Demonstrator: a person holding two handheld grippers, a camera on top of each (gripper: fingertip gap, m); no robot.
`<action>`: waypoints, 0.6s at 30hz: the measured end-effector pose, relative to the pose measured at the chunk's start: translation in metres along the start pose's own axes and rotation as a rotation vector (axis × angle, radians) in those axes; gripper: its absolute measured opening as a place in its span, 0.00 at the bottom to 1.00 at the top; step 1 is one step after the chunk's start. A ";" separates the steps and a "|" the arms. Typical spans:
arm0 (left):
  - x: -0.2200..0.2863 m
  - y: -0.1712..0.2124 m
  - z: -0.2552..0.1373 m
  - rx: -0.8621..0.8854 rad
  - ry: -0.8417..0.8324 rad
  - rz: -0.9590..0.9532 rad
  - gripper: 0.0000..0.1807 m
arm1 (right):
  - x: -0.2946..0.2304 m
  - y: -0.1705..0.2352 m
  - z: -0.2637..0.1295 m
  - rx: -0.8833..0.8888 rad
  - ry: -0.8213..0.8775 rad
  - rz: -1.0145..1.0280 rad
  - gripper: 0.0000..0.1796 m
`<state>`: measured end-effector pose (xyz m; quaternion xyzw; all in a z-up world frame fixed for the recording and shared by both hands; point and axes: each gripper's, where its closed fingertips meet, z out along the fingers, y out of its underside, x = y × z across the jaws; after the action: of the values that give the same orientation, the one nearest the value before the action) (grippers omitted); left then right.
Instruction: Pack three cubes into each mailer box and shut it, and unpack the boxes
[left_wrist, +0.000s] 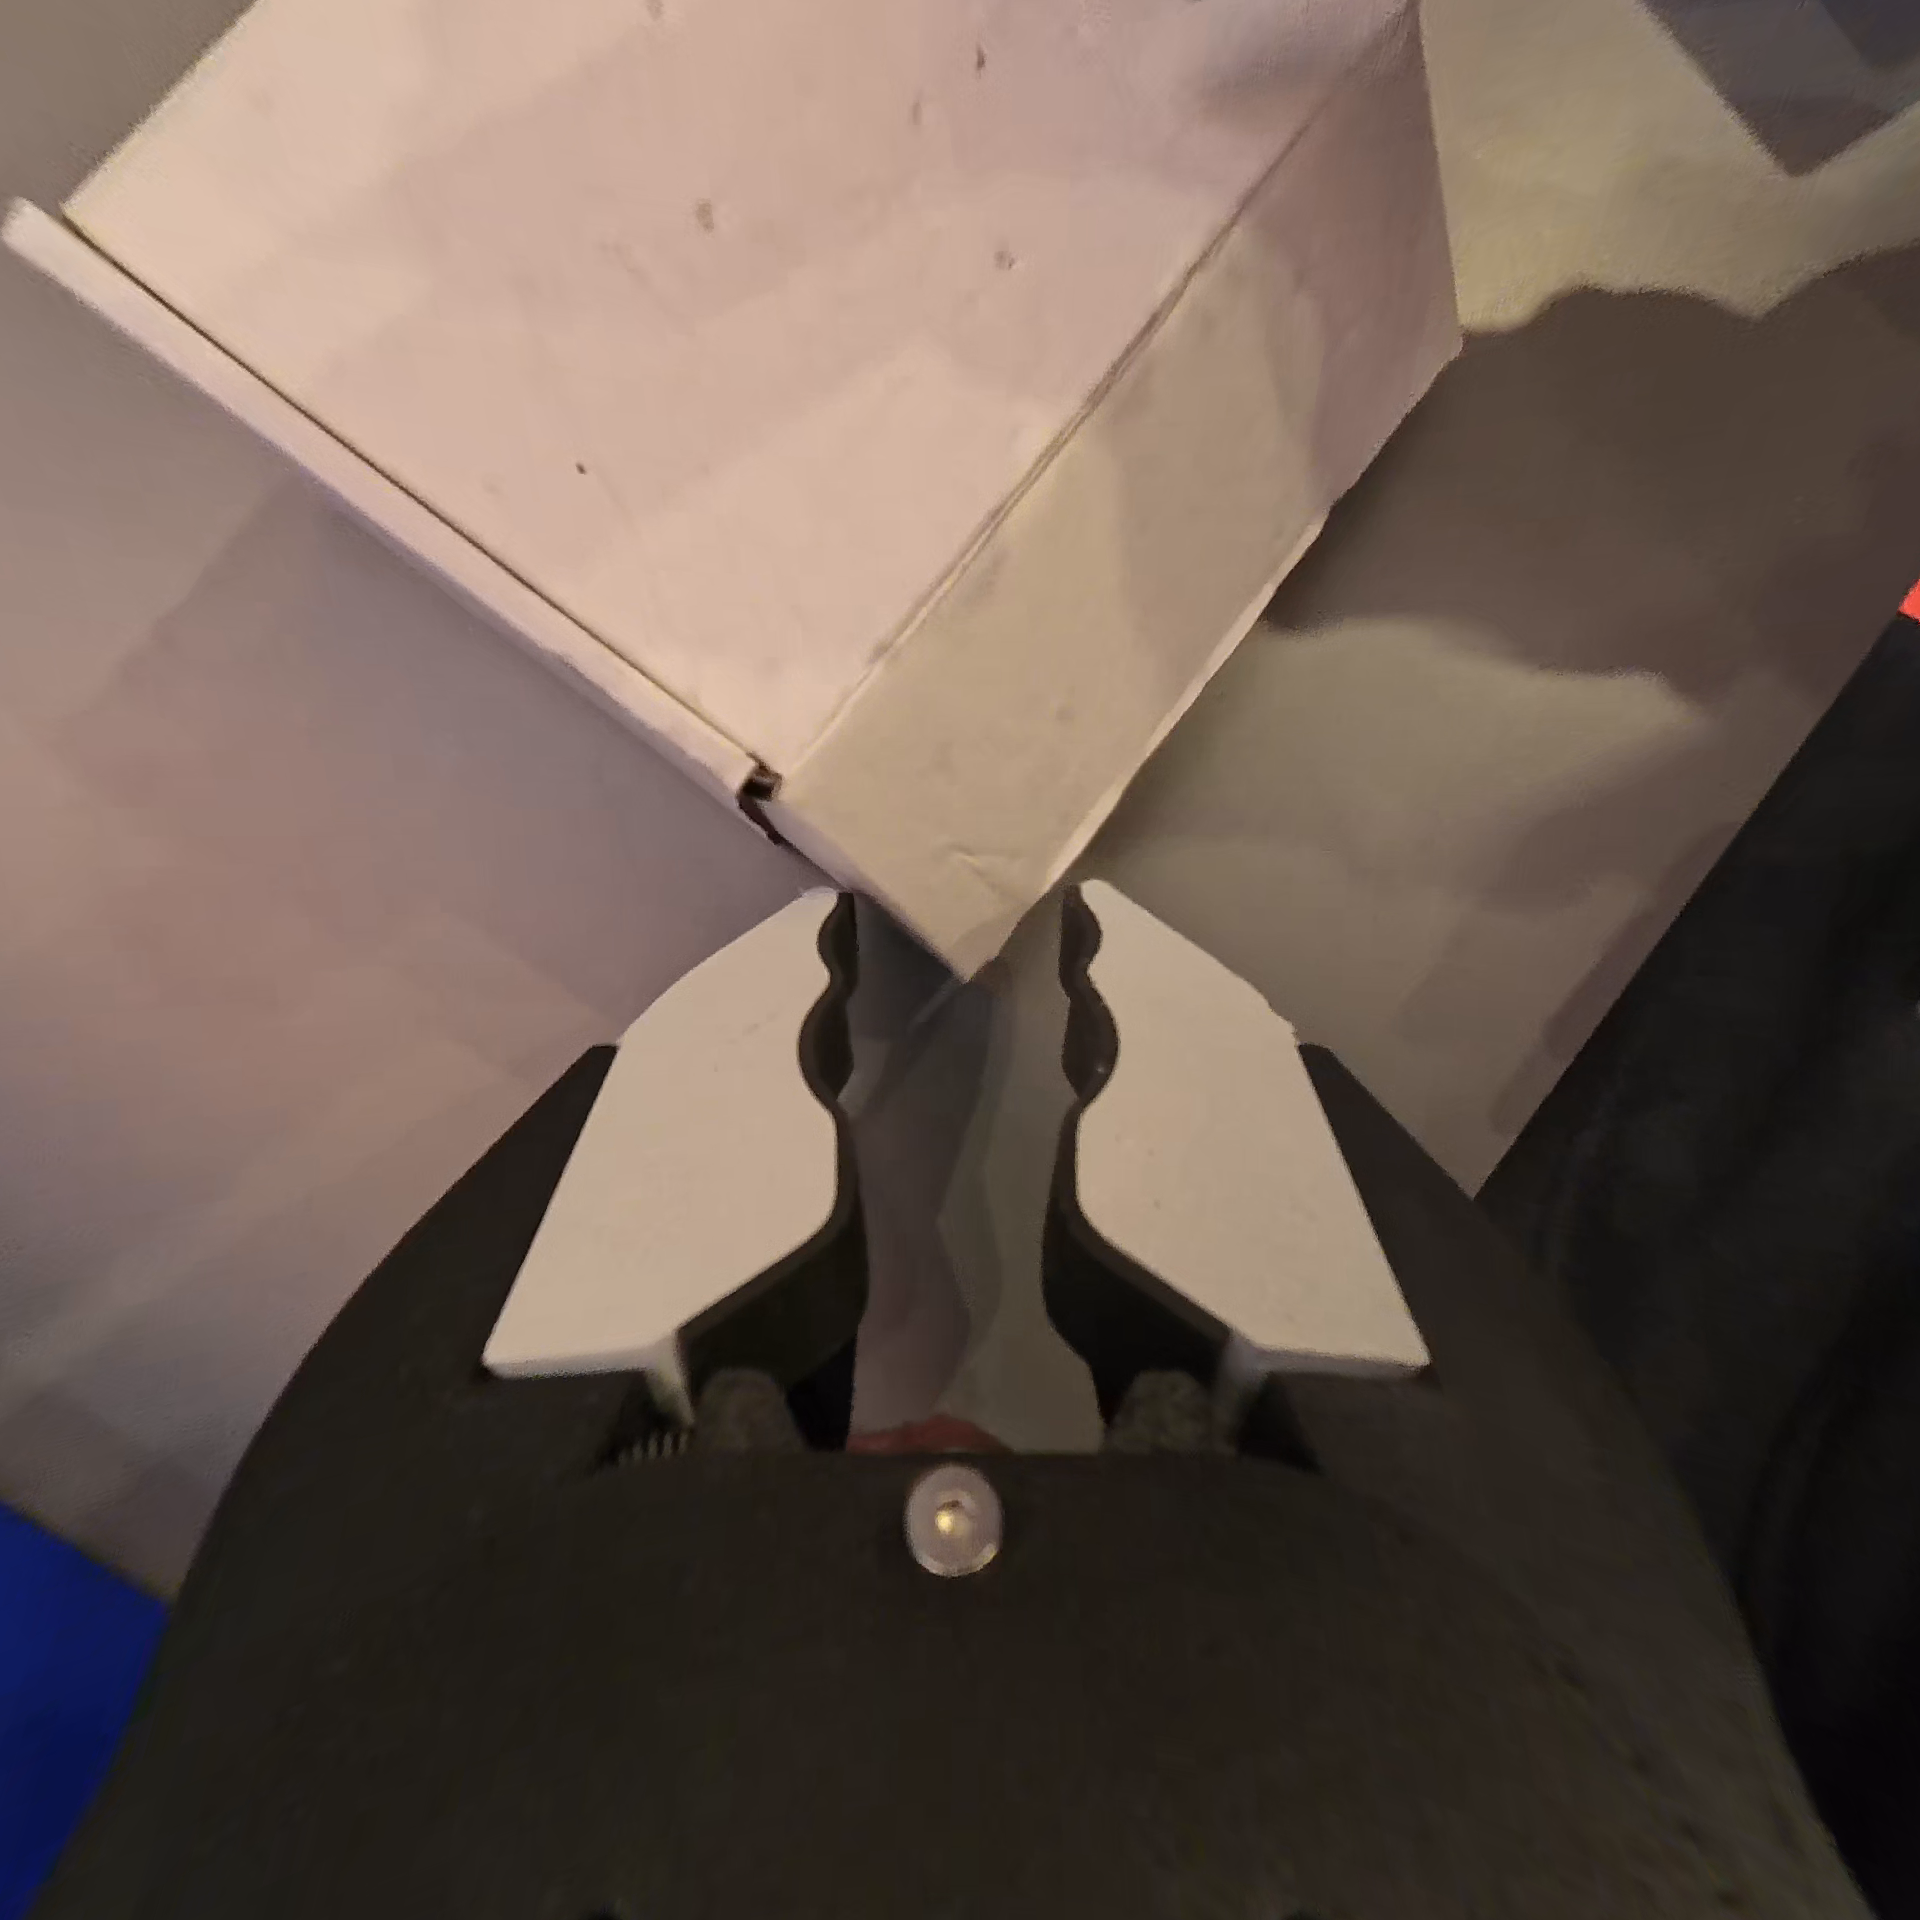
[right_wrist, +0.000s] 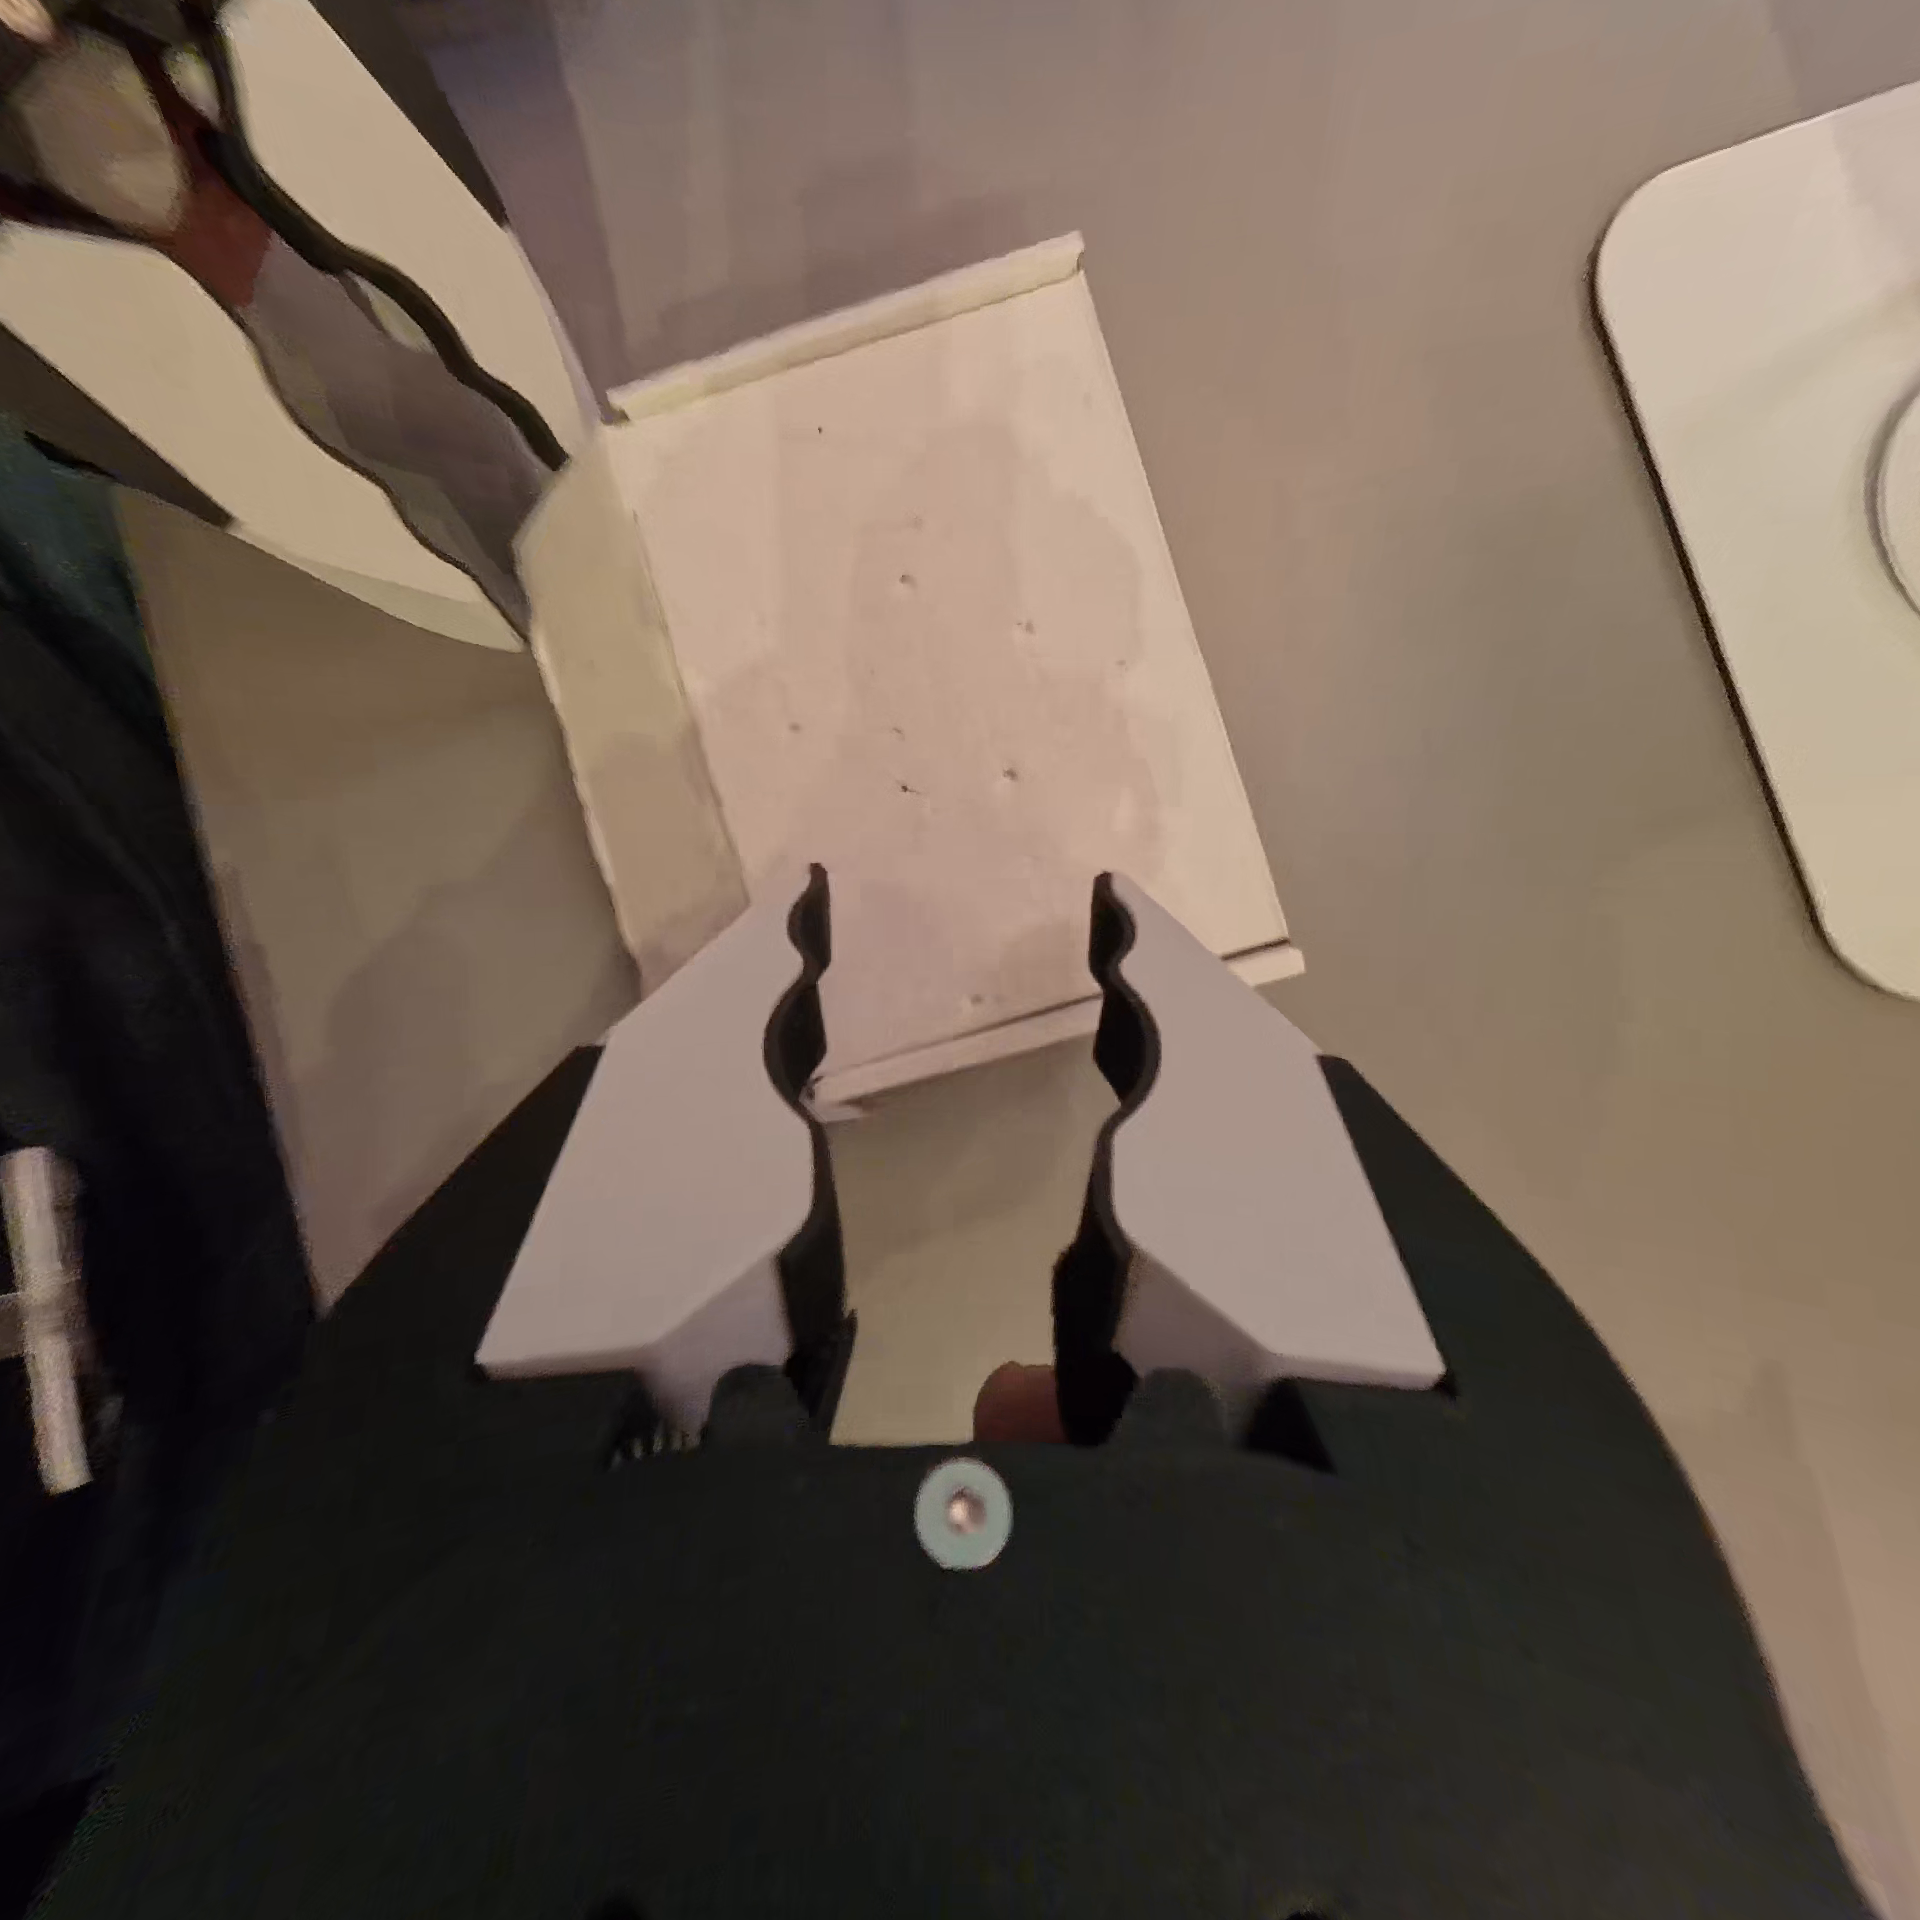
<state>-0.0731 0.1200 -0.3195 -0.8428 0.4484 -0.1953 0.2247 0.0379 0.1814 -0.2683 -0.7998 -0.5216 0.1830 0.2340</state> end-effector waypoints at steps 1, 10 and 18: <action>-0.001 -0.003 -0.002 0.014 -0.006 0.006 0.22 | -0.002 0.001 -0.009 0.025 -0.011 0.045 0.28; -0.009 -0.016 -0.001 0.035 0.029 0.008 0.28 | -0.050 0.072 0.011 -0.095 -0.157 0.313 0.40; -0.011 -0.018 0.001 0.043 0.022 0.003 0.29 | -0.056 0.068 0.023 -0.087 -0.187 0.339 0.26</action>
<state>-0.0659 0.1386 -0.3119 -0.8349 0.4479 -0.2138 0.2379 0.0547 0.1111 -0.3229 -0.8650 -0.4065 0.2705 0.1157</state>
